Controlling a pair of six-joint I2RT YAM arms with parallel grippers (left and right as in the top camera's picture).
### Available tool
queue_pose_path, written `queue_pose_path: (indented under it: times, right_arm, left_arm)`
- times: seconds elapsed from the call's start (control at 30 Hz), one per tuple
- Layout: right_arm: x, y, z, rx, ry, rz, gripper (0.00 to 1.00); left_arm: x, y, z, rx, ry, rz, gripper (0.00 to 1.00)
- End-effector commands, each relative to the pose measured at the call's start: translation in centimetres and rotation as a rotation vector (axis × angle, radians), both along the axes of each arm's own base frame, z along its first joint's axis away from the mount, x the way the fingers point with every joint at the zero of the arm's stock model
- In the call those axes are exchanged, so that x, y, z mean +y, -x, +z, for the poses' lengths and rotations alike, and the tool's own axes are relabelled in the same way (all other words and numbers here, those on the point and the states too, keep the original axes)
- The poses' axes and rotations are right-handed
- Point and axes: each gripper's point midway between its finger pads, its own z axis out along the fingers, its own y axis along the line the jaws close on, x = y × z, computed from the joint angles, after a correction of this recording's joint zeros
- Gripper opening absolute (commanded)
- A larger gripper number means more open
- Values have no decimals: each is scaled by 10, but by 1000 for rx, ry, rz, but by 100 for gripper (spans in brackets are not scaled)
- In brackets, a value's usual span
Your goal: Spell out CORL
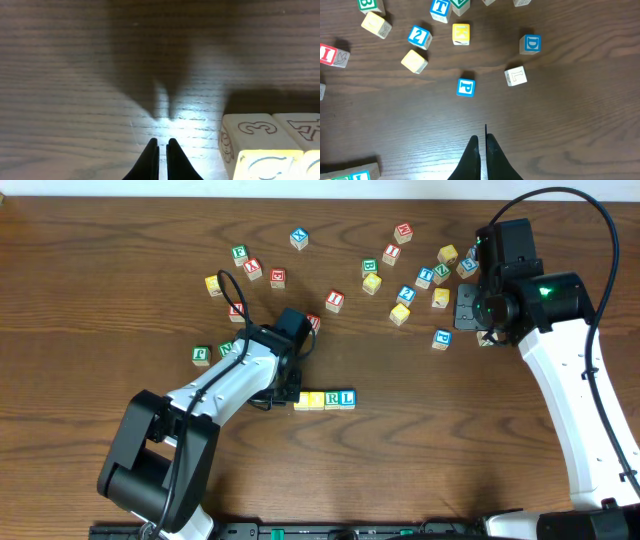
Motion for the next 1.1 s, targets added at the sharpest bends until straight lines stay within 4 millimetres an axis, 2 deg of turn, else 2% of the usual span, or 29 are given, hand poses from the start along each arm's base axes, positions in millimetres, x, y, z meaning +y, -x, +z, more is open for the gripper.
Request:
queue_pose_path:
  times: [0.0,0.37,0.77,1.07]
  right_arm:
    - [-5,-1,6,-16,20,-3,1]
    - [-5,-1,6,-16,20,-3,1]
    - [-5,-1,6,-15,21,-3,1]
    - [-5,-1,6,-15,21,-3,1]
  left_arm:
    - [-4,1,4,-6,29,15,7]
    - [-22,10,5,46,131,9,7]
    - [-34,10,6,46,177,-11,8]
    - [-35,10,6,45,180,-11,7]
